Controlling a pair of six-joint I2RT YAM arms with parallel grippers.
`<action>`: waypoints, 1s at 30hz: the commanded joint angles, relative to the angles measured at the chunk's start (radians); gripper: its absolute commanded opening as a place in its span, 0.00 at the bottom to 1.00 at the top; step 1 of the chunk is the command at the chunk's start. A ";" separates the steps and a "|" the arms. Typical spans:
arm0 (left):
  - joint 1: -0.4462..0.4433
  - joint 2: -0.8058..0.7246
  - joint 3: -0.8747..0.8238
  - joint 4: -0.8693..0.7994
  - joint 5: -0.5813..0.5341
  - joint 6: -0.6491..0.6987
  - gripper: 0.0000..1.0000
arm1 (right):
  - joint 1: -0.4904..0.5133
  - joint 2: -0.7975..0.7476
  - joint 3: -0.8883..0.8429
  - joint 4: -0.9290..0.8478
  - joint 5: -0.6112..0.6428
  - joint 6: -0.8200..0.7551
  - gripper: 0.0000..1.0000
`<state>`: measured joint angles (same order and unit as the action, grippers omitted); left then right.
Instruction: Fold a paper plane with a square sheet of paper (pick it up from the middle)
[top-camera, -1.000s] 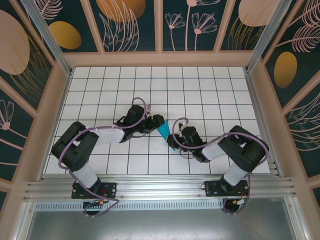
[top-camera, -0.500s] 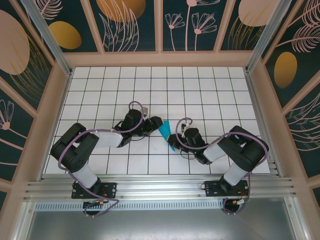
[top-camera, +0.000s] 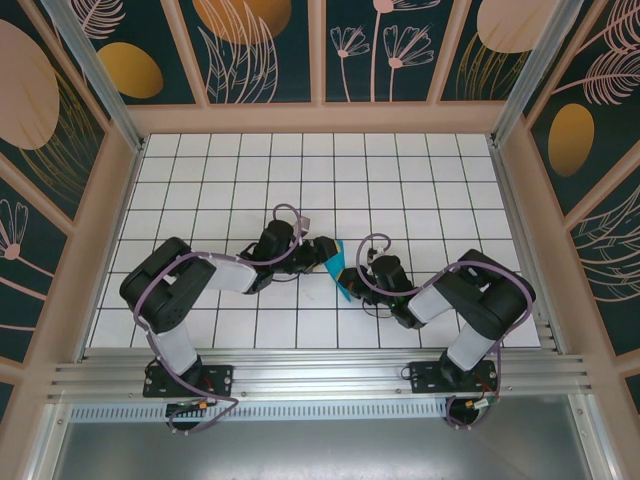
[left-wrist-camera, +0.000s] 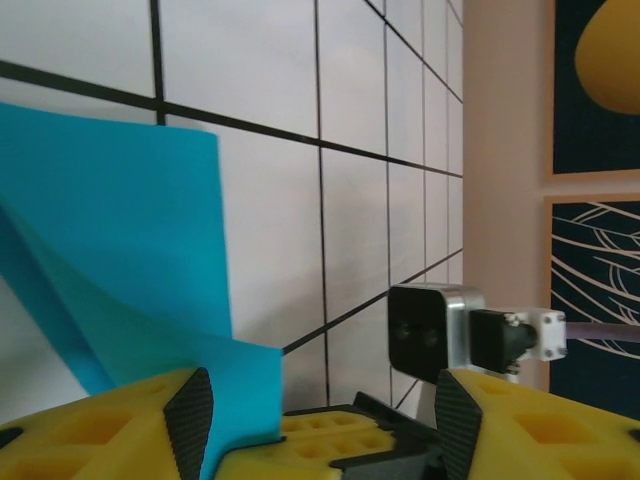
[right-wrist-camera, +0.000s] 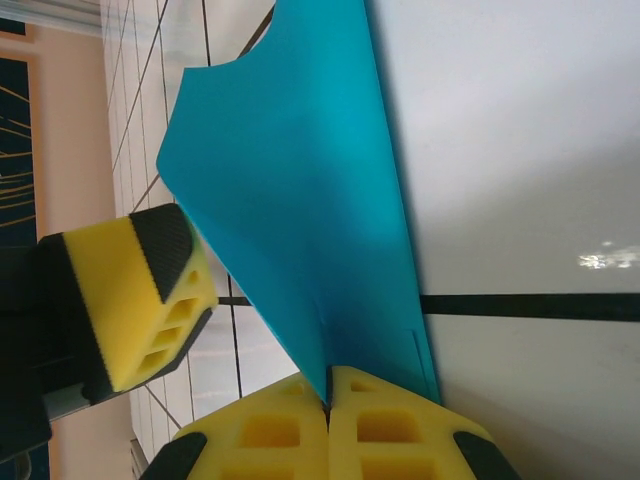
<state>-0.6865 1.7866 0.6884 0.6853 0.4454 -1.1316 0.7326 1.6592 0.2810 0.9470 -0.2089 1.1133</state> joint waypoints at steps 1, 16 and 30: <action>-0.002 0.013 0.017 0.037 0.004 -0.007 0.63 | -0.008 0.007 -0.001 0.014 -0.012 -0.007 0.00; -0.003 0.034 0.073 -0.025 -0.033 0.028 0.65 | -0.003 -0.054 -0.008 -0.043 0.003 -0.131 0.09; -0.003 0.112 0.143 -0.088 -0.014 0.077 0.65 | -0.002 -0.092 -0.014 -0.141 0.032 -0.130 0.15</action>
<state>-0.6868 1.8812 0.8082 0.6159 0.4156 -1.0889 0.7326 1.5890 0.2787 0.8360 -0.2005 0.9894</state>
